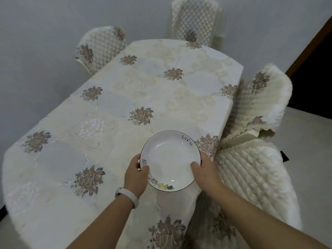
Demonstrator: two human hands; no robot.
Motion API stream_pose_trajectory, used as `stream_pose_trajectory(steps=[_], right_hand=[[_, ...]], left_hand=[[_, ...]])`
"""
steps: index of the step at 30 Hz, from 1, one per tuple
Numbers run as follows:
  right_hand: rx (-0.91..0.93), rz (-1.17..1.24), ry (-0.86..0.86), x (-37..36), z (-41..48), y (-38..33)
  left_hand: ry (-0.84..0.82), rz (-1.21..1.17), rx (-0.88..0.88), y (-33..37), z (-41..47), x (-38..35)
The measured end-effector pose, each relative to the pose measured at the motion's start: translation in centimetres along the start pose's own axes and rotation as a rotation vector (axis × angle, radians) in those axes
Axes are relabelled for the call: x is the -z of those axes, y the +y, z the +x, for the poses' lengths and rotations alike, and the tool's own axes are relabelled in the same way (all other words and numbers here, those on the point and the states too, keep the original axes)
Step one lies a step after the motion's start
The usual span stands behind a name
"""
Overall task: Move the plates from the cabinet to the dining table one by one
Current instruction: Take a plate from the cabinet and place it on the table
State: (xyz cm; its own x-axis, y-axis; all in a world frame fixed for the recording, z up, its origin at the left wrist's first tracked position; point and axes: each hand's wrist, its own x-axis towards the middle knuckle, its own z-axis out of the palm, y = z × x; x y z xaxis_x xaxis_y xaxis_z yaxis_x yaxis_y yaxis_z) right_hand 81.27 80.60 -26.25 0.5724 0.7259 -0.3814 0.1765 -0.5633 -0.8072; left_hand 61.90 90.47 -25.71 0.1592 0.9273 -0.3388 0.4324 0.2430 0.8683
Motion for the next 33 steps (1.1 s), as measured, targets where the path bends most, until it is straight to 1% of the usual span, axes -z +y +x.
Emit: stream_pose_trajectory(steps=[9, 15, 22, 29, 33], right_hand=[[0.014, -0.083, -0.088, -1.7, 5.3, 1.8], [0.009, -0.132, -0.117, -2.0, 7.0, 3.1], [0.011, -0.226, -0.120, -2.1, 7.5, 3.9], [-0.022, -0.200, -0.144, -1.8, 7.6, 3.5], [-0.045, -0.176, -0.123, -1.6, 6.8, 3.2]], left_hand=[[0.033, 0.070, 0.082, -2.5, 4.2, -2.0], [-0.005, 0.180, 0.066, -3.6, 5.9, -2.8], [-0.022, 0.233, 0.044, -4.7, 6.7, -3.1], [-0.034, 0.263, 0.057, -4.8, 6.7, -2.7], [-0.049, 0.304, 0.026, -4.8, 6.1, -1.6]])
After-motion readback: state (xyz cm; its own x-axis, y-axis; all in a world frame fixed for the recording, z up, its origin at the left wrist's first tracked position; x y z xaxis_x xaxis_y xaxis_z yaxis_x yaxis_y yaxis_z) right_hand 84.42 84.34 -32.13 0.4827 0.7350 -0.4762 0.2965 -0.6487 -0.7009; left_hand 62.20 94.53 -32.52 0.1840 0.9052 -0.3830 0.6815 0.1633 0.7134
